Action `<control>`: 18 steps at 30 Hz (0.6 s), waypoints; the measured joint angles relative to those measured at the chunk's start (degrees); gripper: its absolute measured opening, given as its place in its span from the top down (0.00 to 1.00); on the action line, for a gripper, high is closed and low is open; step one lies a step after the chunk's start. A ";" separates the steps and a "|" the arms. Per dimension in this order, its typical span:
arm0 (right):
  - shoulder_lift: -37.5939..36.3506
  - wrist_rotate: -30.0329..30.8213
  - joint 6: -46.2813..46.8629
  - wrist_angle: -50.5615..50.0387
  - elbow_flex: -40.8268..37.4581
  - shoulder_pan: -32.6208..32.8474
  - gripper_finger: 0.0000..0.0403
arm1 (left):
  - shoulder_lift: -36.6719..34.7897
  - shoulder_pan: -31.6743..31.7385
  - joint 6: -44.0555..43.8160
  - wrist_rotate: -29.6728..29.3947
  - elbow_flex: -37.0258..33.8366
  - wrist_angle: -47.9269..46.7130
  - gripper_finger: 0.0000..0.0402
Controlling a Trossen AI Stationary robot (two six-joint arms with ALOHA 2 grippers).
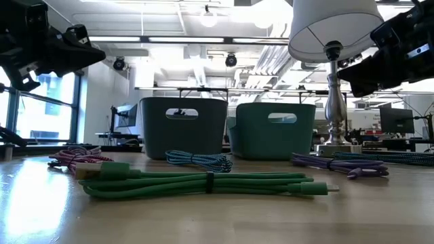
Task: Pick & Place USB Port
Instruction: Put the bottom violet charger cable into the green bin
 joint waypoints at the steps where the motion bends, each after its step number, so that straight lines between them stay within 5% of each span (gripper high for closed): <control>1: 0.01 0.00 0.00 0.22 0.00 0.00 0.99 | 0.00 -0.01 0.00 0.01 0.00 0.00 1.00; 18: 0.00 -0.02 6.01 -0.32 0.00 0.00 0.99 | 0.01 -0.02 0.00 0.02 0.00 0.00 1.00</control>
